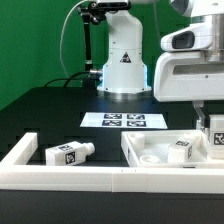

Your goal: Assemble one leg

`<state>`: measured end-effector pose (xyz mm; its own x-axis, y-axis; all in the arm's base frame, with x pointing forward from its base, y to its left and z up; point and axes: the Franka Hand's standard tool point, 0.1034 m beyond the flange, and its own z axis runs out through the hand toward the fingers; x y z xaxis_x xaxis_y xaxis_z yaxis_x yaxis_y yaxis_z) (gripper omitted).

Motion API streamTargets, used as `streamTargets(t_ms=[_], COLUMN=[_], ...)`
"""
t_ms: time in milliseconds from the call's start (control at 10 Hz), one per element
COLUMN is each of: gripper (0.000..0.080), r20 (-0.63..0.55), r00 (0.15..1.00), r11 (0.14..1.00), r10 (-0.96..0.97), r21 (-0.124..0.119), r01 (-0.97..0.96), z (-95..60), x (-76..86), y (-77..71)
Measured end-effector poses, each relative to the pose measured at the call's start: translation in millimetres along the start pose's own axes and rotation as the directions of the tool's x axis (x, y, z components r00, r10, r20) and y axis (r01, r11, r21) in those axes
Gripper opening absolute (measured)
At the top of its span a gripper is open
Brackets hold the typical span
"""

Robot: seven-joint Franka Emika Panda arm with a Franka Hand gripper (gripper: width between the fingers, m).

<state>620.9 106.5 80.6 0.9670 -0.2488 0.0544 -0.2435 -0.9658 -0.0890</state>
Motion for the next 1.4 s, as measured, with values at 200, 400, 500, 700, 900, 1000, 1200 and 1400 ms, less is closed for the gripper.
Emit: streamTargets(t_ms=[200, 400, 500, 700, 900, 1000, 1200, 1400], gripper=[0.0287, 0.0287, 0.0287, 0.0287, 0.0345, 0.0345, 0.0618, 0.0640], r20=[0.007, 0.012, 0.008, 0.010, 0.012, 0.011, -0.012, -0.015], r00=[0.950, 0.799, 0.725, 0.609, 0.606, 0.646, 0.818, 0.937], r11=[0.950, 0.798, 0.725, 0.609, 0.606, 0.646, 0.818, 0.937], r10=[0.313, 0.602, 0.689, 0.793, 0.796, 0.763, 0.574, 0.349], r21=[0.012, 0.015, 0.015, 0.015, 0.015, 0.015, 0.001, -0.003], r01=[-0.314, -0.602, -0.689, -0.793, -0.796, -0.763, -0.575, -0.349], z=[0.5, 1.9, 2.1, 2.1, 2.2, 2.1, 0.8, -0.6], x=[-0.7, -2.8, -3.6, -5.2, -5.2, -5.2, -4.9, -1.0], y=[-1.8, -5.1, -6.9, -9.7, -9.9, -9.8, -9.8, -4.6])
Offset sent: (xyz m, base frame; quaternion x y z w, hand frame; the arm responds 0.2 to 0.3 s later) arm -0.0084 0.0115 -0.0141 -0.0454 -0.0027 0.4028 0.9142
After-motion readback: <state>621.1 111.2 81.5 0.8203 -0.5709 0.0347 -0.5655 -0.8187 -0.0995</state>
